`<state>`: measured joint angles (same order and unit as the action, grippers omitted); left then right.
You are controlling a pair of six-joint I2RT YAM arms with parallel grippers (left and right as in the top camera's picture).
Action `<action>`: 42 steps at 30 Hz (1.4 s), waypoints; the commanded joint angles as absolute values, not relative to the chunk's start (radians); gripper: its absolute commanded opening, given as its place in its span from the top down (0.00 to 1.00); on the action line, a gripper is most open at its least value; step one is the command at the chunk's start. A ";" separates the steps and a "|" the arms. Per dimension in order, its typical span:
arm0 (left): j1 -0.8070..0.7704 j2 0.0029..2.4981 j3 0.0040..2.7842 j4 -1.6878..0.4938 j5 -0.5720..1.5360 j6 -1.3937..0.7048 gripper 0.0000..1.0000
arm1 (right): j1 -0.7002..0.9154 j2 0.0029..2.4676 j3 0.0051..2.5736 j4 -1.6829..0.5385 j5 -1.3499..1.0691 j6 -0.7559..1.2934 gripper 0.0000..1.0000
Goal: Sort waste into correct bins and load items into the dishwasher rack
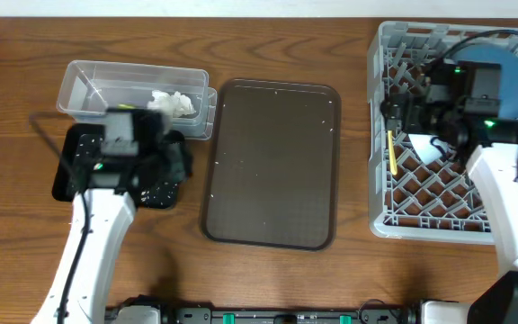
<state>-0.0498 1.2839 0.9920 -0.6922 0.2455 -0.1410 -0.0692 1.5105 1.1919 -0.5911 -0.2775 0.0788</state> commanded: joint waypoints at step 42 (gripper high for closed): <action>-0.114 0.705 0.772 -0.757 0.003 -0.167 0.11 | -0.228 0.849 0.883 -0.840 -0.165 0.044 0.01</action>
<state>-0.1184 0.7048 0.7746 -0.7563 0.0219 -0.1577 -0.2234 0.8536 0.8925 -0.8276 -0.1673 0.0410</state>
